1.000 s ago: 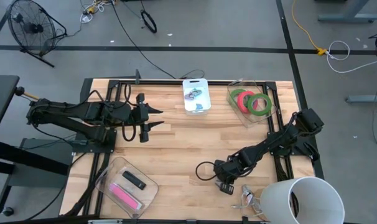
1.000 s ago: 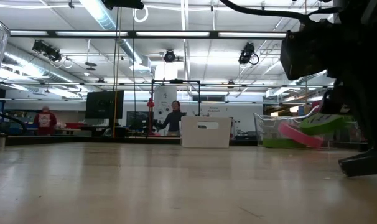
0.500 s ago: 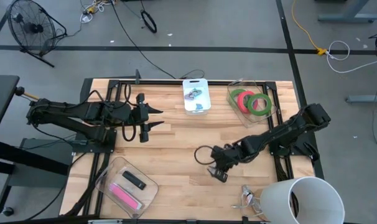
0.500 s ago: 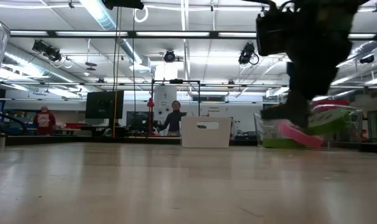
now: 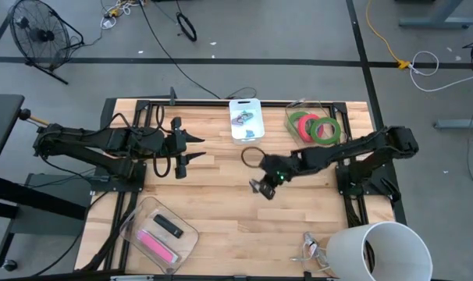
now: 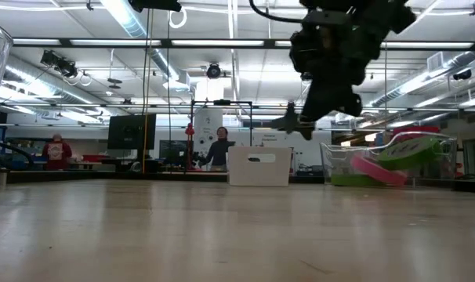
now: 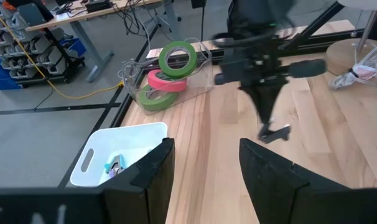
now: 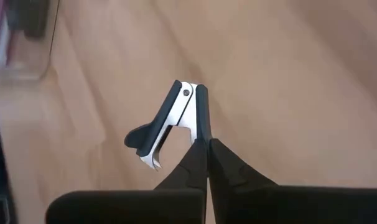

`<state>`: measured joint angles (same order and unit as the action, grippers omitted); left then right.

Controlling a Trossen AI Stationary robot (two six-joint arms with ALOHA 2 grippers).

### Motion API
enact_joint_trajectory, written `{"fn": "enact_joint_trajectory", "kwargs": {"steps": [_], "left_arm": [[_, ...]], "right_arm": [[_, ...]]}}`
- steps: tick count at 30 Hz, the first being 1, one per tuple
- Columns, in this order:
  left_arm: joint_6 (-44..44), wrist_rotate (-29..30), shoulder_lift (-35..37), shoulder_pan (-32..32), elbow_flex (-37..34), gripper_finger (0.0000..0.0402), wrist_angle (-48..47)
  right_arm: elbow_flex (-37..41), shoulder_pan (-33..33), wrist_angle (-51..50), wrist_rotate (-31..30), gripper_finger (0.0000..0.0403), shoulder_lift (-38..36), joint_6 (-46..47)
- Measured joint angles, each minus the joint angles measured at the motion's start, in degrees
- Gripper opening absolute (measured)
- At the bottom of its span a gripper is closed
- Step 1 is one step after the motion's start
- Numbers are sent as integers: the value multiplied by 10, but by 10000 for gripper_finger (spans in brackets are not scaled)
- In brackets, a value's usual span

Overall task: Pick and place Stapler, Stapler remover, tape
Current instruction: Put the black staple remover into the white bin

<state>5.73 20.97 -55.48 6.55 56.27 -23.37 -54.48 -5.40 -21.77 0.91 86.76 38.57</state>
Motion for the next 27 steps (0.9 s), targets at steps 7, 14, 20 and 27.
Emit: {"fn": "enact_joint_trajectory", "kwargs": {"steps": [7,14,20,27], "left_arm": [[0,13,0,0,0,183,0],[0,19,0,0,0,183,0],[0,19,0,0,0,183,3],[0,39,0,0,0,183,22]], "right_arm": [[0,81,48,-5,0,0,-62],[0,153,86,-15,0,0,-103],[0,207,111,-15,0,0,-121],[0,264,144,-26,0,0,-115]]}}
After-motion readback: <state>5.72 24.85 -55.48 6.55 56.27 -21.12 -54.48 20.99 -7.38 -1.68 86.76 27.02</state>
